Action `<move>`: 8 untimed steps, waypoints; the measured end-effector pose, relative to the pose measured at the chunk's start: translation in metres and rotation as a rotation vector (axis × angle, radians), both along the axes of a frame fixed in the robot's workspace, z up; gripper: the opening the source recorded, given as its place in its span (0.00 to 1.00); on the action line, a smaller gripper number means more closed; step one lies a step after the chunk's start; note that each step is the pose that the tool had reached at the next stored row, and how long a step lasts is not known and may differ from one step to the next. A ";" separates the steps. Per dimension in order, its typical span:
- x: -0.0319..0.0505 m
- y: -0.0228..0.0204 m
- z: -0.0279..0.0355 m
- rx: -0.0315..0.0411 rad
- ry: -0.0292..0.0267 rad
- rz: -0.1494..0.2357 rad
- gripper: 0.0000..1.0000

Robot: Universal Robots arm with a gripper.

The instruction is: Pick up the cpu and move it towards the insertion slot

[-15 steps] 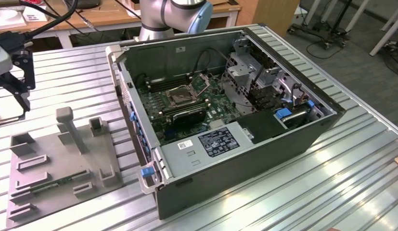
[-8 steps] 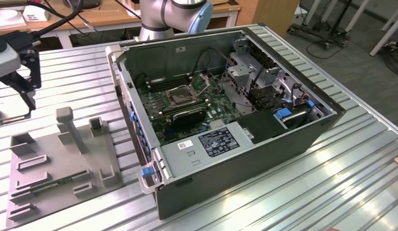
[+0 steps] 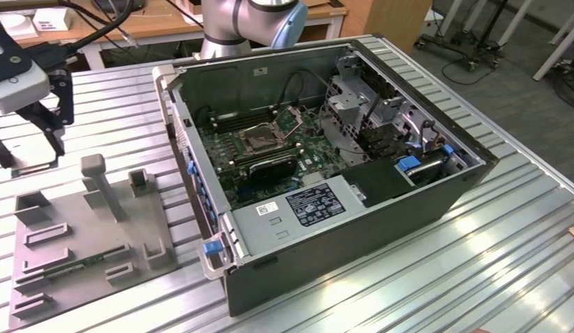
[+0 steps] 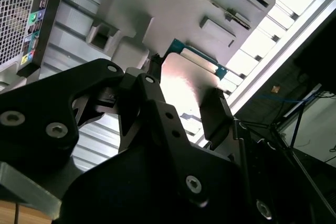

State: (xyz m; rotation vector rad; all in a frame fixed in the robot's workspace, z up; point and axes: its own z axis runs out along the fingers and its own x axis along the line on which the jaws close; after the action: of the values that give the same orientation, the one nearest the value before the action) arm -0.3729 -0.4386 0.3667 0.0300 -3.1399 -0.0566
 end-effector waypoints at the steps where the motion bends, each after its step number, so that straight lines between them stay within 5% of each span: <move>1: 0.0016 0.0000 0.0000 0.0000 0.0000 0.000 0.54; 8: 0.0137 0.0000 0.0000 0.0000 0.0000 0.000 0.54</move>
State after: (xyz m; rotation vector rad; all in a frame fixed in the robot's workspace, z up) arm -0.3592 -0.4386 0.3667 0.0299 -3.1399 -0.0566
